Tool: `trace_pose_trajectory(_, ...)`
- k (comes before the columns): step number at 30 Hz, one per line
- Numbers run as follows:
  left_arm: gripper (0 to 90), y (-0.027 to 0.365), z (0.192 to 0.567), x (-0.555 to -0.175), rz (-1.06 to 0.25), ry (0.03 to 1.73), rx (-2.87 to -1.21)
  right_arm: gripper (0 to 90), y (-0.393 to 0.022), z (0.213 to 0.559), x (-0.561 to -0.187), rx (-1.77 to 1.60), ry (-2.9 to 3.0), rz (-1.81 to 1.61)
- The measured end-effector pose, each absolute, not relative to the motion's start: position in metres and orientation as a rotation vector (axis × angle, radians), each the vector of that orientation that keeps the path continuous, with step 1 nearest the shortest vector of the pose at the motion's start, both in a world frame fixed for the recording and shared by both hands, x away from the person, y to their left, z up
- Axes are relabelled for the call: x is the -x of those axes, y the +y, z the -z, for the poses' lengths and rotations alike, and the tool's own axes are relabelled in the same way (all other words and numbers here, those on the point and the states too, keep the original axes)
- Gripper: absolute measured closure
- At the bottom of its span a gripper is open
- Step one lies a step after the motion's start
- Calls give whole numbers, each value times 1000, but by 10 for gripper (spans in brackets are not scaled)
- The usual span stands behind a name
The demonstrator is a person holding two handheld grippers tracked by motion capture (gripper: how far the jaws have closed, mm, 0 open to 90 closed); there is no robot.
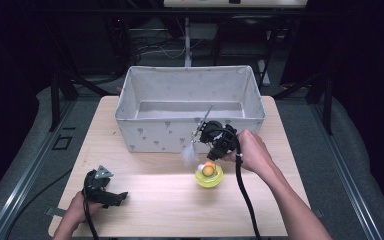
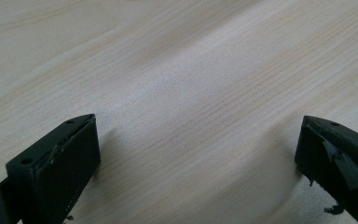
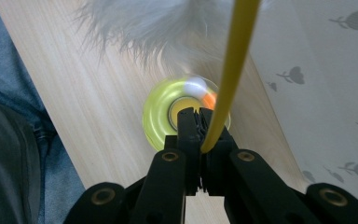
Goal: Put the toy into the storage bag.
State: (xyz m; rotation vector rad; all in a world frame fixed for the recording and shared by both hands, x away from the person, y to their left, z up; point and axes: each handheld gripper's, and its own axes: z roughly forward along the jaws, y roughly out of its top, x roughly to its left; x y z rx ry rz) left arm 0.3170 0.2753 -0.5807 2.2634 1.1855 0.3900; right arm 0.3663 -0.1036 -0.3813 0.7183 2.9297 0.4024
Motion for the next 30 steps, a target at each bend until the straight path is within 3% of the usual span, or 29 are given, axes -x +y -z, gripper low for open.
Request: trace_pose_trajectory(30,0,275,581,-317,-388,1186,-2262,879,-110,340,-388,-756,2906,-402)
